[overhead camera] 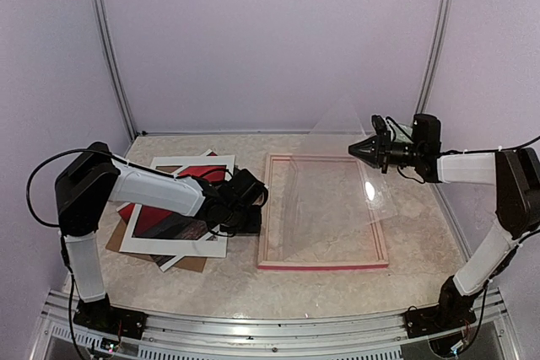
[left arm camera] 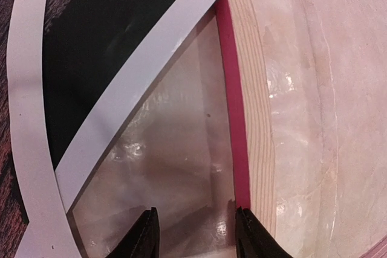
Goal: Put the photo into the frame
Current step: Move the frame body to the center of the board, then place the glass panel at the frame body.
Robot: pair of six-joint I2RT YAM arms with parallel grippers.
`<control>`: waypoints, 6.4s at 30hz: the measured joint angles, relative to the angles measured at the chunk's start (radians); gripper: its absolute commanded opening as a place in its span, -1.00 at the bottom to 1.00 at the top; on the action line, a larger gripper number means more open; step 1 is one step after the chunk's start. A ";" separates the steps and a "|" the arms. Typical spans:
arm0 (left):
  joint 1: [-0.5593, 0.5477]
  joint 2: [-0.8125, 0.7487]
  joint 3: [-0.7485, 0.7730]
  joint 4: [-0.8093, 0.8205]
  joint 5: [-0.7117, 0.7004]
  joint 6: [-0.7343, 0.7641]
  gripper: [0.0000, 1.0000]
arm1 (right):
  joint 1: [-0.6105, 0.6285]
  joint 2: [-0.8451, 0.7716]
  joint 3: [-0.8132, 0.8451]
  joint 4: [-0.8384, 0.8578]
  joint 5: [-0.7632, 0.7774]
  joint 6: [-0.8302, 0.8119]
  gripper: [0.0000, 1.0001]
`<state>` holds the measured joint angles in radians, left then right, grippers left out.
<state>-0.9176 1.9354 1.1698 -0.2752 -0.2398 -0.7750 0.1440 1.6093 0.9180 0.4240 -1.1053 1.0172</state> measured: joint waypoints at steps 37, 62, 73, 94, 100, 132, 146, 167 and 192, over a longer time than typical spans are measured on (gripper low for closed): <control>-0.003 -0.011 0.013 0.020 -0.016 -0.006 0.12 | 0.037 0.041 -0.041 0.226 -0.053 0.112 -0.84; 0.001 -0.016 -0.001 0.020 -0.023 -0.007 0.12 | 0.045 0.084 -0.050 0.349 -0.035 0.266 -0.85; 0.002 -0.016 -0.003 0.021 -0.022 -0.007 0.12 | 0.046 0.084 -0.050 0.375 -0.017 0.323 -0.89; 0.002 -0.016 -0.025 0.035 -0.022 -0.007 0.12 | 0.053 0.084 -0.103 0.376 0.023 0.318 -0.89; 0.002 -0.016 -0.026 0.039 -0.021 -0.010 0.12 | 0.053 0.098 -0.116 0.401 0.022 0.315 -0.89; 0.001 -0.016 -0.042 0.047 -0.011 -0.027 0.12 | 0.052 0.156 -0.092 0.322 0.006 0.263 -0.10; 0.000 -0.016 -0.042 0.050 -0.011 -0.030 0.12 | 0.051 0.148 -0.056 0.066 0.031 0.084 0.38; -0.008 -0.016 -0.043 0.051 -0.012 -0.035 0.12 | 0.051 0.107 0.020 -0.302 0.117 -0.167 0.78; -0.009 -0.016 -0.043 0.050 -0.012 -0.035 0.12 | 0.051 0.107 0.058 -0.517 0.234 -0.317 0.89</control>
<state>-0.9264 1.9198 1.1263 -0.2249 -0.2520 -0.8101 0.1955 1.7161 0.9764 -0.0929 -0.8715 0.6998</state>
